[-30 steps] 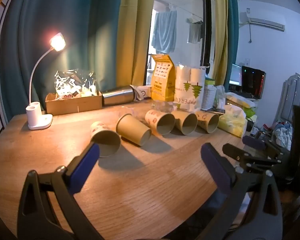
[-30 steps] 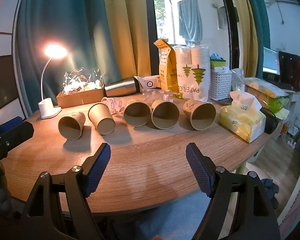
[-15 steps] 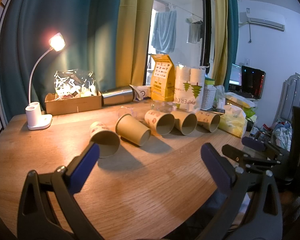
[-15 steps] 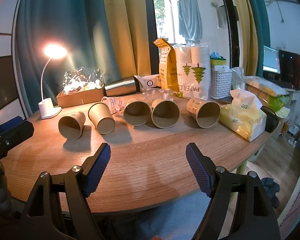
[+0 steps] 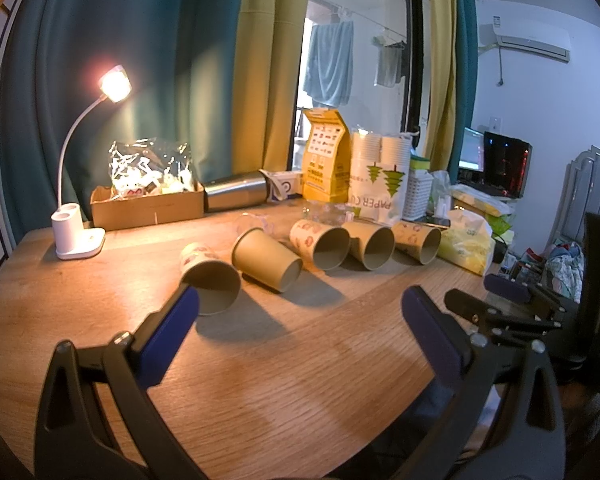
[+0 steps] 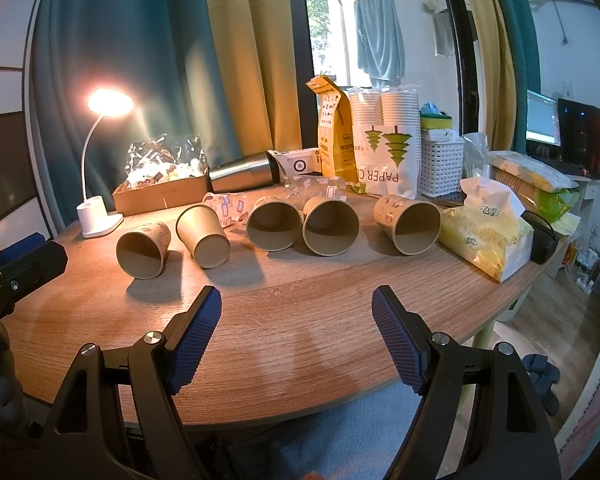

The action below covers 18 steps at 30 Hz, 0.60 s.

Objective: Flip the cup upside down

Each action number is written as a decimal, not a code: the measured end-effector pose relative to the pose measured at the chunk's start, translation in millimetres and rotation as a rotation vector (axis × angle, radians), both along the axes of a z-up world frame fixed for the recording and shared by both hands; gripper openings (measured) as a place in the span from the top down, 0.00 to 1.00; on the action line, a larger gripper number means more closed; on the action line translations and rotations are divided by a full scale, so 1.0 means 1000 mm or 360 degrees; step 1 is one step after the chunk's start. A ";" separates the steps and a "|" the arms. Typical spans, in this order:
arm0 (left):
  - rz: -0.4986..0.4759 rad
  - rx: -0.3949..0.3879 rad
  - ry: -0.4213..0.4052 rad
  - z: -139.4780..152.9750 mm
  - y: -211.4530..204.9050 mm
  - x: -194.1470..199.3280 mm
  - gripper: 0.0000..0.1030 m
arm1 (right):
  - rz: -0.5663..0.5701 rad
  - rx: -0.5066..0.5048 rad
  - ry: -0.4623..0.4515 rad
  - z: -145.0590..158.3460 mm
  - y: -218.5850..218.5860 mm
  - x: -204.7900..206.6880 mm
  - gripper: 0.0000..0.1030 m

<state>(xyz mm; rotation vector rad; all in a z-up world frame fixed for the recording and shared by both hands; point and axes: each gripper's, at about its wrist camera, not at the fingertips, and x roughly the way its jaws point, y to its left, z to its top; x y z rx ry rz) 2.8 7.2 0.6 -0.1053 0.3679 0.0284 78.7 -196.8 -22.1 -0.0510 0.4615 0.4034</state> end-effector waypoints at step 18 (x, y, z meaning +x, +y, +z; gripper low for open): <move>0.0000 -0.0001 0.0002 0.000 0.000 0.000 0.01 | 0.0000 -0.0006 0.0014 0.000 -0.001 0.000 0.22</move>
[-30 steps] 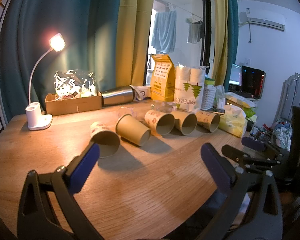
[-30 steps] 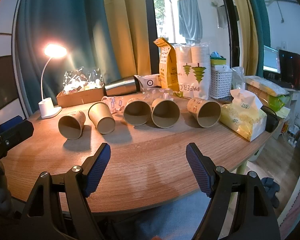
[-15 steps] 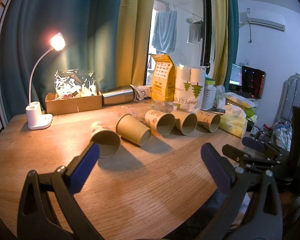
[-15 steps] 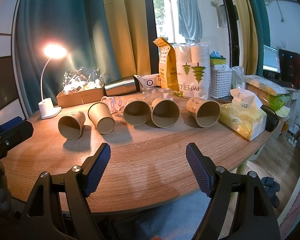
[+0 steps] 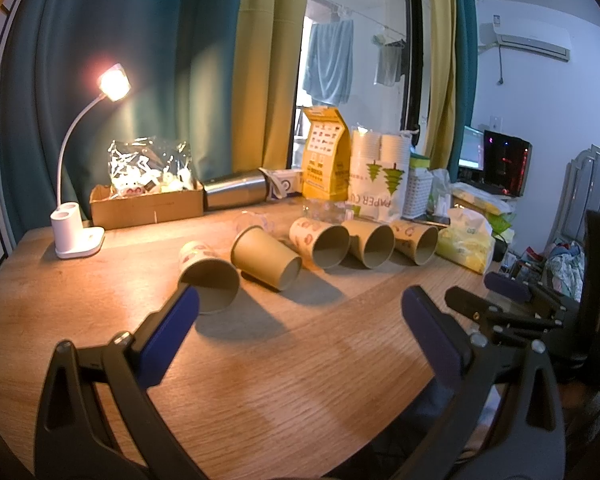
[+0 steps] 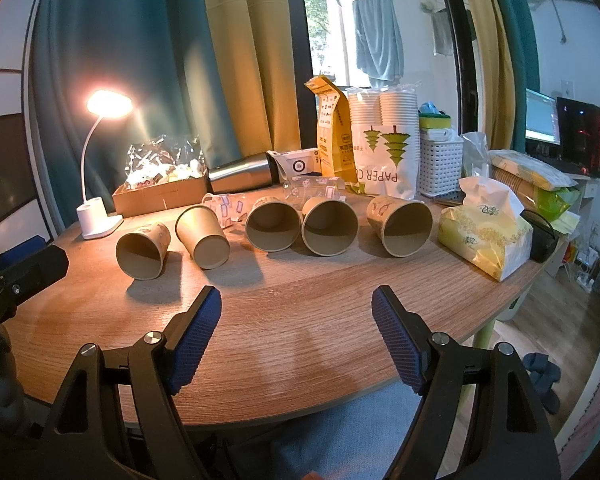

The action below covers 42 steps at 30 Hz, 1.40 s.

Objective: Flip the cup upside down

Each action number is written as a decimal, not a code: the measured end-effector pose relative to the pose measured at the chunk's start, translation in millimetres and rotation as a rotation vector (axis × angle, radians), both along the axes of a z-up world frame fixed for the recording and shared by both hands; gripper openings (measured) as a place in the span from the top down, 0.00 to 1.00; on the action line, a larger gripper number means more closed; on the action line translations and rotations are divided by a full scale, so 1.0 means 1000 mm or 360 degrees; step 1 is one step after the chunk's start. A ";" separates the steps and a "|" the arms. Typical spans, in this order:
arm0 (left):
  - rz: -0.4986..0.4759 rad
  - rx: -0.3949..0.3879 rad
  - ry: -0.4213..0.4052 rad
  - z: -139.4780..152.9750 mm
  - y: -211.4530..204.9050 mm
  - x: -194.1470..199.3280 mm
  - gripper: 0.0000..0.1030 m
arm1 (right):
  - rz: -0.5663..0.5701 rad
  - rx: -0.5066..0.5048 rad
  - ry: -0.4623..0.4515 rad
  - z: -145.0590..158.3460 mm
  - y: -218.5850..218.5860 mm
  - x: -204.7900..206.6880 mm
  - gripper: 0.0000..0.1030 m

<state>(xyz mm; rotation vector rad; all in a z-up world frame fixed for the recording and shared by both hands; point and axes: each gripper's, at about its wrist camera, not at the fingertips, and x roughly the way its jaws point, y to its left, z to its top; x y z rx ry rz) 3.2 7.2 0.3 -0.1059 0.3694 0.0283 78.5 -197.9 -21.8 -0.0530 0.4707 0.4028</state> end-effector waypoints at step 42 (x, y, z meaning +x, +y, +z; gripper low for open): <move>-0.0270 -0.0083 0.0900 0.004 -0.104 0.322 0.01 | -0.0093 0.0248 0.0351 -0.043 -0.091 0.134 0.22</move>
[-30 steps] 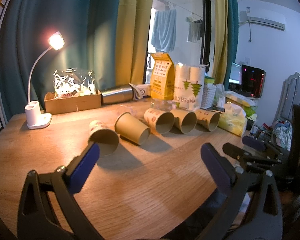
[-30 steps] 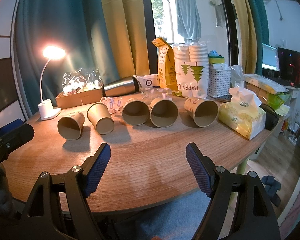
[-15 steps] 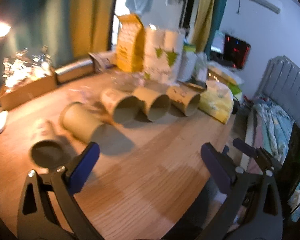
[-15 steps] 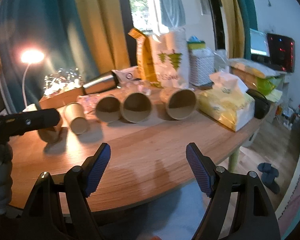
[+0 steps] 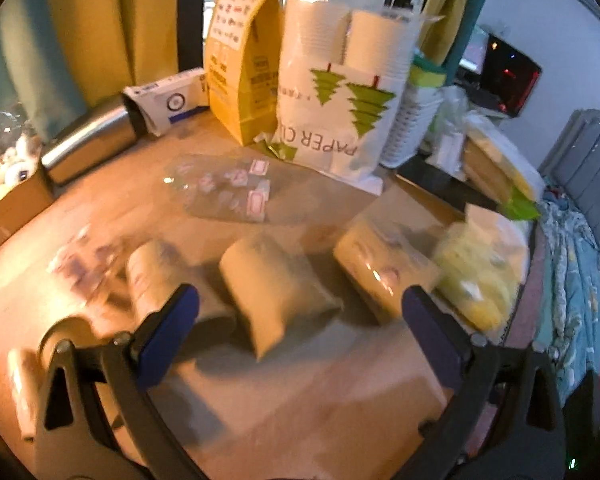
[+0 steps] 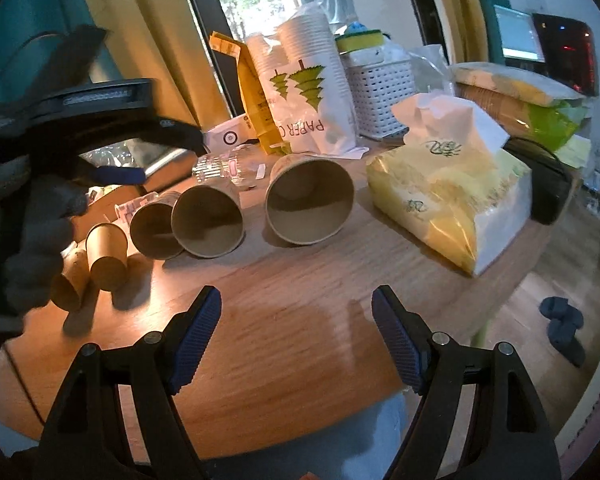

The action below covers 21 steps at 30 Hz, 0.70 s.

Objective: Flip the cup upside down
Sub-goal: 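Reach the left tool to the beige drawn-on cup lying sideways and grasp it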

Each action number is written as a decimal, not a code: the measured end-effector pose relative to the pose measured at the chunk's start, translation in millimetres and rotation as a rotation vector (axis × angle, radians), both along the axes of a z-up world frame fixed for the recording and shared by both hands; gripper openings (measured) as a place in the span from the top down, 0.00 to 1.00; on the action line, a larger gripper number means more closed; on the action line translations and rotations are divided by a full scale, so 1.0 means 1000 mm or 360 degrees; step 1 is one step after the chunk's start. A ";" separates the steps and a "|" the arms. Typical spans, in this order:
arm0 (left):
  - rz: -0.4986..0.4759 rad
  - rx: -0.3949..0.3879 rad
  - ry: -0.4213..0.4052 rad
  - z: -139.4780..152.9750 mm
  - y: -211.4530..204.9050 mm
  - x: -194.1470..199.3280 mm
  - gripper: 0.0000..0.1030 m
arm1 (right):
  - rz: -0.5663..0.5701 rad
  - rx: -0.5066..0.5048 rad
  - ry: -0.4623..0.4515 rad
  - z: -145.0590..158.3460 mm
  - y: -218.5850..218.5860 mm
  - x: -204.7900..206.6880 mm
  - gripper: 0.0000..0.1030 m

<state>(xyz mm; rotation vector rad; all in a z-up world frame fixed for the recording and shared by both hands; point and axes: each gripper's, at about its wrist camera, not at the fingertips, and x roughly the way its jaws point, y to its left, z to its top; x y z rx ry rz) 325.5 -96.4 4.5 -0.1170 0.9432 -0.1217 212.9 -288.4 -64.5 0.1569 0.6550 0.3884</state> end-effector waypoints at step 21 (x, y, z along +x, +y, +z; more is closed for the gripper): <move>0.0068 0.0138 0.0326 -0.057 -0.009 0.046 0.35 | -0.0033 0.0099 0.0068 -0.005 -0.018 0.022 0.22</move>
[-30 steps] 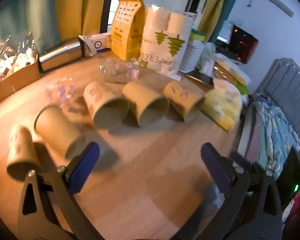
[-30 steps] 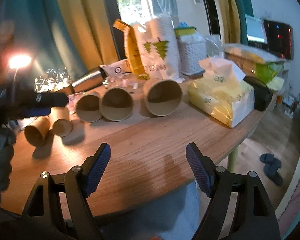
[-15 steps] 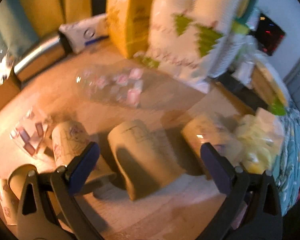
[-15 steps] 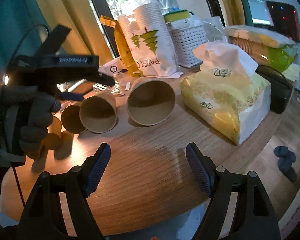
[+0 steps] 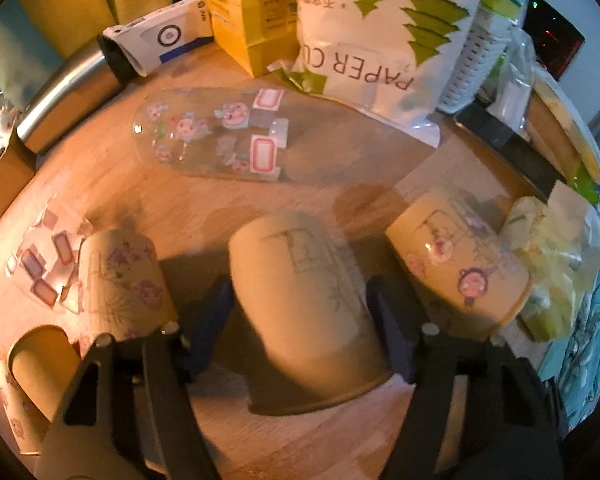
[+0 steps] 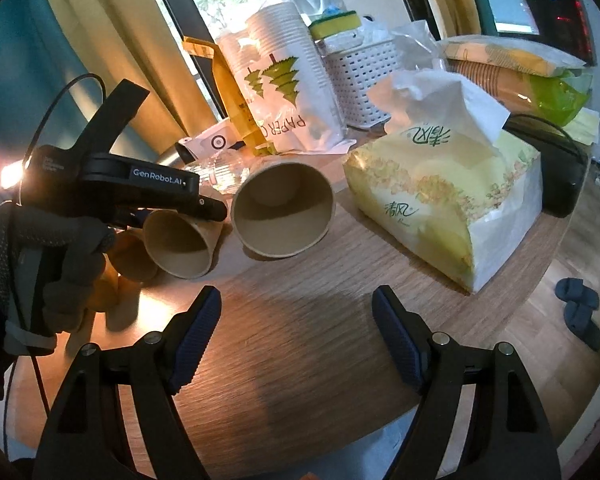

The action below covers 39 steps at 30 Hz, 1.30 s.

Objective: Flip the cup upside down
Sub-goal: 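Reach the left tool to the beige drawn-on cup lying sideways and grasp it, then lift the beige cup off the table with the left tool, then grasp the cup body with the right tool while the left tool releases it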

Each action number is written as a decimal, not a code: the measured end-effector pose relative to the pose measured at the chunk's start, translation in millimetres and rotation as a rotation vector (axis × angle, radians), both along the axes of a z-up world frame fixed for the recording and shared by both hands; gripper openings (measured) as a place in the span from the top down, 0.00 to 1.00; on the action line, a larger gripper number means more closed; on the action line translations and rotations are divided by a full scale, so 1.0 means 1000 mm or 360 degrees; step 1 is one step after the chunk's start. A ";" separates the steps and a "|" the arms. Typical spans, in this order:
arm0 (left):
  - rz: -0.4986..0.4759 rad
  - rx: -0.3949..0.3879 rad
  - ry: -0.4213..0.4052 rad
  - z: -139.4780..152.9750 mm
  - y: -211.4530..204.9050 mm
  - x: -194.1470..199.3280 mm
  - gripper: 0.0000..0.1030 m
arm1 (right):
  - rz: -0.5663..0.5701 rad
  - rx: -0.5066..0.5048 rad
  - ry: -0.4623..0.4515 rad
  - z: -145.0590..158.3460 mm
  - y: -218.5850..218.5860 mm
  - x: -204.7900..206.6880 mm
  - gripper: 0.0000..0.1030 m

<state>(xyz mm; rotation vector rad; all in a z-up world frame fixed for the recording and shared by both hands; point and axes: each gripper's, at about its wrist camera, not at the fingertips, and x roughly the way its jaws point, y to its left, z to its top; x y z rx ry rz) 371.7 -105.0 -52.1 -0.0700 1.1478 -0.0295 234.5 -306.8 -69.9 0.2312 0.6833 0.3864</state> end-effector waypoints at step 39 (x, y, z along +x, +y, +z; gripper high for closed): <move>-0.0426 0.0040 -0.1282 0.035 0.071 -0.341 0.37 | 0.0752 0.0449 0.0074 0.078 0.149 -0.119 0.22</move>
